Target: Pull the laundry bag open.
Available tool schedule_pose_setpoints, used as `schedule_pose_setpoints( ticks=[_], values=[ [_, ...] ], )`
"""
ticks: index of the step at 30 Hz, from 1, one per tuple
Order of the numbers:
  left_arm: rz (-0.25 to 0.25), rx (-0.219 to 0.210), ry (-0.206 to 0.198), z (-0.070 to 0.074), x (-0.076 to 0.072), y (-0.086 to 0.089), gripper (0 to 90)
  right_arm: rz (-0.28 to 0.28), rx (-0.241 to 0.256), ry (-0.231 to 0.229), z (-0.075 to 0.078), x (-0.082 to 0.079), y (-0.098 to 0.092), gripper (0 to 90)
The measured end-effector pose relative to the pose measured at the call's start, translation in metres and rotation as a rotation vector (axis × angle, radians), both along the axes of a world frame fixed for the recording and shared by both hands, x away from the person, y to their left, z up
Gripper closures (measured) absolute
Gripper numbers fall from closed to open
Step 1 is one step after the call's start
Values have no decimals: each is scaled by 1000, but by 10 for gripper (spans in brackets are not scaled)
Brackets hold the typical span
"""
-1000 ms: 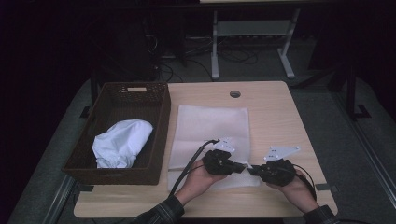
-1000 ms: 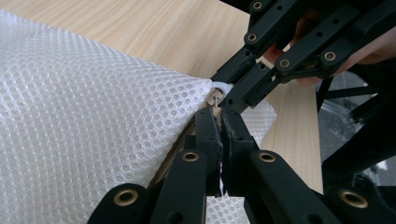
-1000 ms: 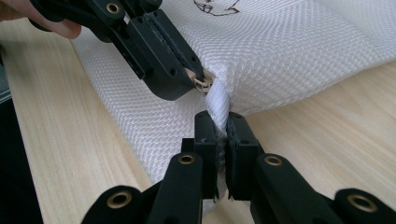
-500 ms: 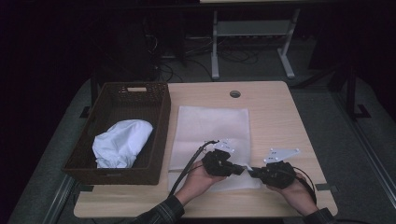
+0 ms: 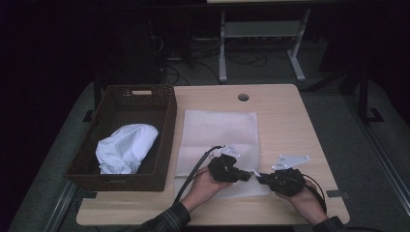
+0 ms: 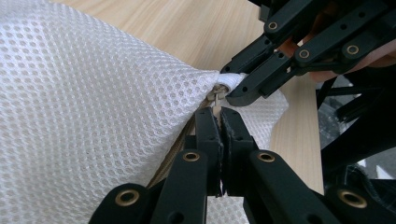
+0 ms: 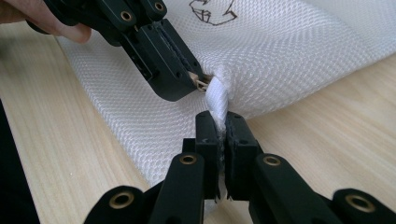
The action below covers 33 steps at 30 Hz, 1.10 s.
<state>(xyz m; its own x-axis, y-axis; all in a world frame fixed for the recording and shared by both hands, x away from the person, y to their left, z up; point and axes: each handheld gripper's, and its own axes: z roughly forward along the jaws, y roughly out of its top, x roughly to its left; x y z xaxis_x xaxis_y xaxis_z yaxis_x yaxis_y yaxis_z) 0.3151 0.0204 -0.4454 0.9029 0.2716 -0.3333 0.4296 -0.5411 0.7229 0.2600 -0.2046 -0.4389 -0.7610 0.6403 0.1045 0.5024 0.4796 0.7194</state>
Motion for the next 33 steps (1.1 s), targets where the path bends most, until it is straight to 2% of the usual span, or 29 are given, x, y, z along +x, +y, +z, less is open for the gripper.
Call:
schedule_pose_setpoints(
  ticks=[1,2,3,5,11,13,16,21,26,29,31,33],
  values=[
    [-4,0,5,-1,-1,-1,884,13,-4,11,-1,1,0,845],
    [-12,2,7,0,-1,-1,884,33,-16,2,-2,2,-1,829],
    [-23,20,-11,1,-2,-2,884,59,-32,-23,-2,1,-1,799],
    [-46,42,-38,2,-5,-2,883,109,-45,-29,-1,2,-4,710],
    [-120,82,-59,2,-12,-8,882,194,-5,-16,-4,9,-10,545],
    [-128,78,-57,3,-13,-8,882,232,-5,-1,-6,11,-10,523],
    [-135,81,-66,5,-14,-7,882,269,-10,2,-9,12,-7,579],
    [-121,67,-58,8,-12,-5,882,277,-20,3,-8,10,-4,806],
    [-90,71,-16,8,-10,-2,883,254,-18,11,-6,8,1,840],
    [-77,51,17,6,-7,2,885,237,-11,-6,-4,6,0,848],
    [-73,53,10,6,-7,2,886,232,-24,-22,-2,4,0,850],
    [-69,51,16,6,-7,2,886,229,-29,-18,-2,4,1,851]
  ],
)
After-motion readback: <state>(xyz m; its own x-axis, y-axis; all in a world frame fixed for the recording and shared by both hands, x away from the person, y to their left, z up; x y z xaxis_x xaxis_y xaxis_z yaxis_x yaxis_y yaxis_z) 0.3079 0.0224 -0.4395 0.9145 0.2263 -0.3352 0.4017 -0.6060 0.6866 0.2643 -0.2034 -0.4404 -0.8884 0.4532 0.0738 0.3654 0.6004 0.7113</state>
